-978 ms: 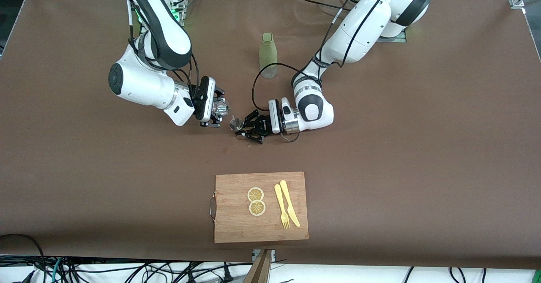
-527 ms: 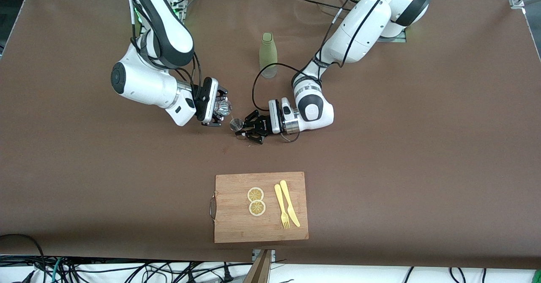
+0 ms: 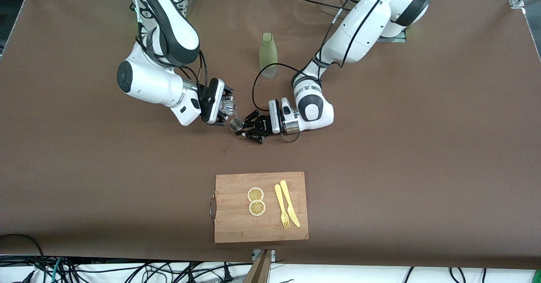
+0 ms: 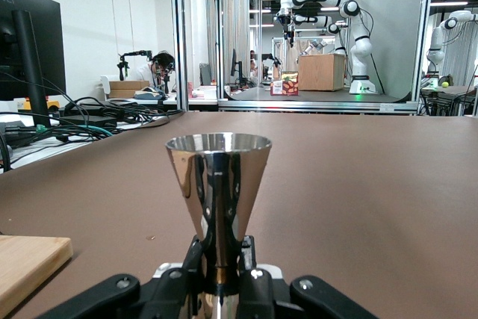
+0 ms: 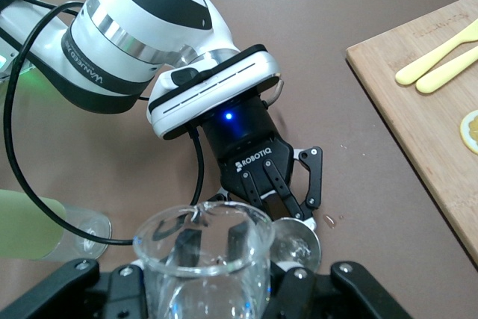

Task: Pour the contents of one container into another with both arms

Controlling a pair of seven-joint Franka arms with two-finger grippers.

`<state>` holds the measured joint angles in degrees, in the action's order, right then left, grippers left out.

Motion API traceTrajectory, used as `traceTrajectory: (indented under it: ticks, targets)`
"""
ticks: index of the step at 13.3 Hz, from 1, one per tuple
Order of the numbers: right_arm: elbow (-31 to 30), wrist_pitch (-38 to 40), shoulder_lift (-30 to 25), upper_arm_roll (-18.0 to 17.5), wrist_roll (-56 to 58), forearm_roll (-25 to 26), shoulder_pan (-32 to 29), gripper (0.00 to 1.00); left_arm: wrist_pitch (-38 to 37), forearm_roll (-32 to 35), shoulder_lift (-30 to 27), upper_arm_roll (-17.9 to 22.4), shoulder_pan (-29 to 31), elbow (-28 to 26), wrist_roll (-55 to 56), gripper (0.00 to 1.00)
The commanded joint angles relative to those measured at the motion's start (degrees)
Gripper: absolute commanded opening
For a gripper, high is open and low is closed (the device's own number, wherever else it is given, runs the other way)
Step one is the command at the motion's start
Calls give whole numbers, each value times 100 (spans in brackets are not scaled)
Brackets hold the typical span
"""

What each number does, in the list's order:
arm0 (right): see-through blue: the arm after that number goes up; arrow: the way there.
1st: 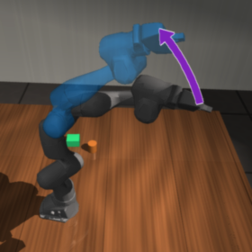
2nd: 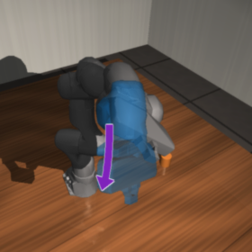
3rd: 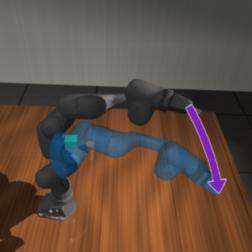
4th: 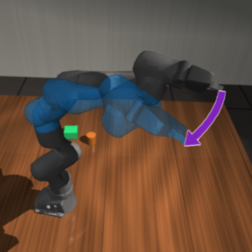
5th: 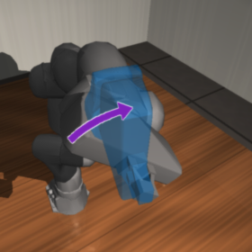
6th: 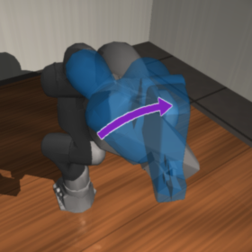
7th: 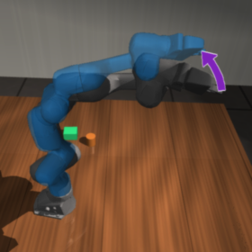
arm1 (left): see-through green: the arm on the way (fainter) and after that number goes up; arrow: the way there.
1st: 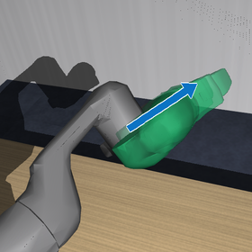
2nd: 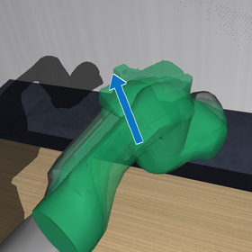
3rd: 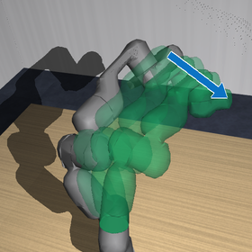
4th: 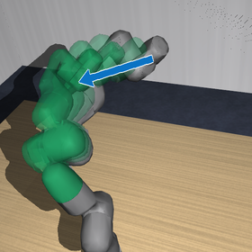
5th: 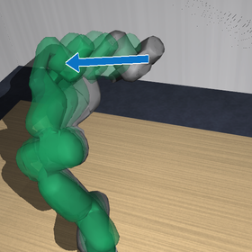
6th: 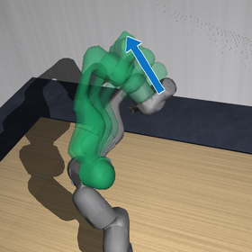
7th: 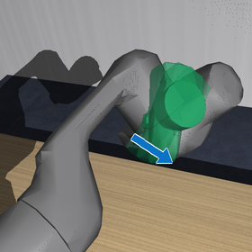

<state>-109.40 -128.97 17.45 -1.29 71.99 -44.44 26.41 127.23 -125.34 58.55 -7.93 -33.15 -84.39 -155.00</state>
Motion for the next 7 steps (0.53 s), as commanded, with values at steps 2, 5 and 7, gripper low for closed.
traceTrajectory:
  ticks: [2,5,7]
  targets:
    - [130,-14,48,-3,-150,102,23,21,65,-201,104,20,-68,177,-224,0]
    - [130,-31,-66,15,-10,32,-21,21,65,-201,131,20,-68,177,-224,0]
    - [86,-425,-320,6,253,14,-48,21,56,-201,122,20,-68,177,-224,0]
